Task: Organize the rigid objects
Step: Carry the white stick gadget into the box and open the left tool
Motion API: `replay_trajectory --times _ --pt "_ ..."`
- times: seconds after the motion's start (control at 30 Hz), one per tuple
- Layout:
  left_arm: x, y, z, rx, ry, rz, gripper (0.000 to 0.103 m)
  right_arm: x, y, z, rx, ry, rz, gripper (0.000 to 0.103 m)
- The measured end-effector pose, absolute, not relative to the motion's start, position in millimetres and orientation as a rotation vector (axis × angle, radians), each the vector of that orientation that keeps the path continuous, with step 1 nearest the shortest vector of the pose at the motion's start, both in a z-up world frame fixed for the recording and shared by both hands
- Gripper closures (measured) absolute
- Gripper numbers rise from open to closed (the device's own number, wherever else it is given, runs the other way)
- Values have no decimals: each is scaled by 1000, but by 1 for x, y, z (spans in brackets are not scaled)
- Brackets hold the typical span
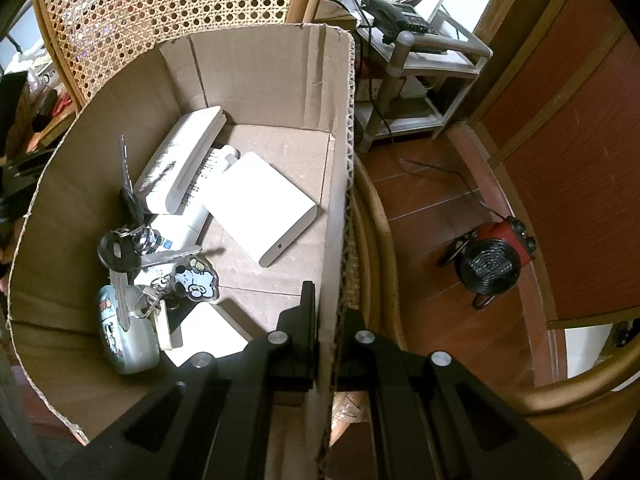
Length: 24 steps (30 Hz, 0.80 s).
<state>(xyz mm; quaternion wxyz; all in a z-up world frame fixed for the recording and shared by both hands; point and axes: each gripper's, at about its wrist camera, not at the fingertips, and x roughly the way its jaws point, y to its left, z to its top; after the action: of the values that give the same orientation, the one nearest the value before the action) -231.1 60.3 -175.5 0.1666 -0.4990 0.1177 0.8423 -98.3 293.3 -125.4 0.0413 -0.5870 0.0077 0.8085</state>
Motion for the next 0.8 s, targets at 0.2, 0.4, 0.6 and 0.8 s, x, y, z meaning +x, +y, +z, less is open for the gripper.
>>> replay_trajectory --times 0.2,0.4,0.6,0.8 --pt "-215 54 -145 -1368 325 2458 77 -98 294 -125 -1796 23 2475 97" --pt "-193 59 -97 -1253 332 2531 77 -99 292 -125 -1797 21 2475 97" --pt "-159 69 -46 -1122 293 2621 77 -98 293 -125 -1797 23 2474 97" --pt "-134 84 -5 -1045 230 2670 77 -99 292 -125 -1797 24 2474 97"
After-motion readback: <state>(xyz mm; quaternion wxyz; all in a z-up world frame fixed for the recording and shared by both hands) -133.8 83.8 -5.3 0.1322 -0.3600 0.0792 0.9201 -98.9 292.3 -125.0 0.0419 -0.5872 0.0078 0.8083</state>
